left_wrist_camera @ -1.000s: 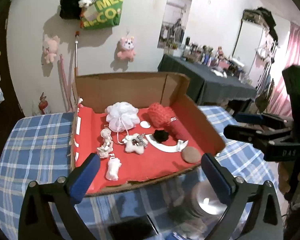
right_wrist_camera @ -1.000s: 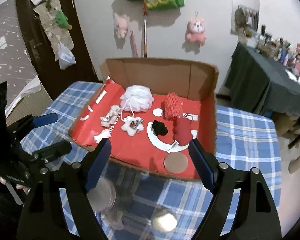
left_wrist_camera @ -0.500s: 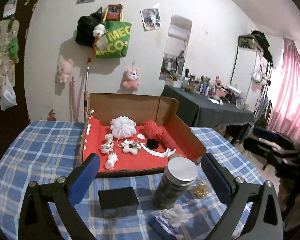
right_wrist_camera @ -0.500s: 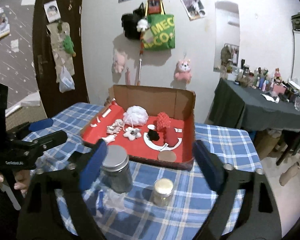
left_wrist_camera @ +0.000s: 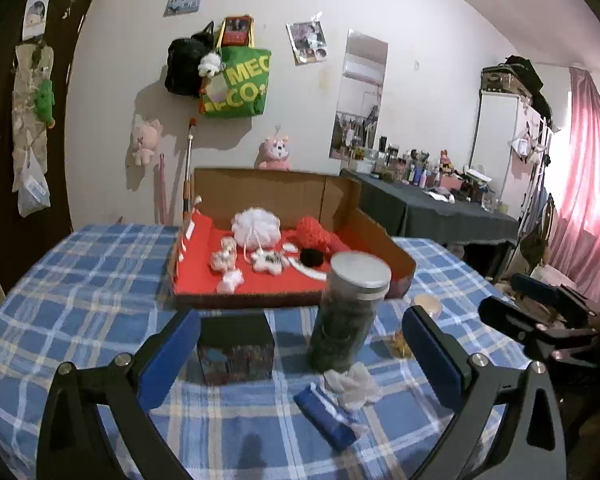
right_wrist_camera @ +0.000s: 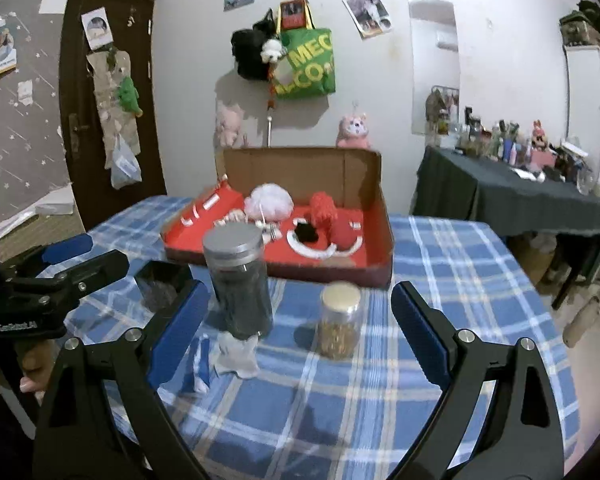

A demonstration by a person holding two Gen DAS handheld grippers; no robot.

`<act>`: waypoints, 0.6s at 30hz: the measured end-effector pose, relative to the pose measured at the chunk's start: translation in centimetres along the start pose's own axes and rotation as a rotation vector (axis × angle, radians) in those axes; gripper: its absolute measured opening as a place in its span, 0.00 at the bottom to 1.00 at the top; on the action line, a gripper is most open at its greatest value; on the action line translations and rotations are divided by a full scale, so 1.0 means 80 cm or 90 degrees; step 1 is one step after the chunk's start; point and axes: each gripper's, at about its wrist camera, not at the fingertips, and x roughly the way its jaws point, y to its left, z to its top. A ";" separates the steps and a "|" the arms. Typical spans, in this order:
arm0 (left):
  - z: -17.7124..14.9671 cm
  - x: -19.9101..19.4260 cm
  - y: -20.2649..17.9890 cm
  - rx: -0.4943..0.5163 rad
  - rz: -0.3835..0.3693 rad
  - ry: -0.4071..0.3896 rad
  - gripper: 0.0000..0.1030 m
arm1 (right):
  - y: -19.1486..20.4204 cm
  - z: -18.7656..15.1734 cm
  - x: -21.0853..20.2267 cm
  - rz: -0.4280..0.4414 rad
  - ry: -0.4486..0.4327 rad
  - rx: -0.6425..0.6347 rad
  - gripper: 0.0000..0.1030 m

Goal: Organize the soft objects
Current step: 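Move the left tool to the blue tissue pack while the right tool approaches the white tissue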

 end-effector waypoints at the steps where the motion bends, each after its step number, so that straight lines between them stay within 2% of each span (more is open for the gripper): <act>1: -0.006 0.004 0.000 -0.001 -0.004 0.010 1.00 | 0.000 -0.006 0.002 -0.002 0.002 0.000 0.91; 8: -0.050 0.037 0.001 -0.020 -0.007 0.088 1.00 | -0.004 -0.041 0.019 -0.038 0.026 0.000 0.91; 18: -0.097 0.089 -0.016 -0.019 -0.011 0.212 1.00 | -0.032 -0.069 0.039 -0.034 0.084 0.049 0.91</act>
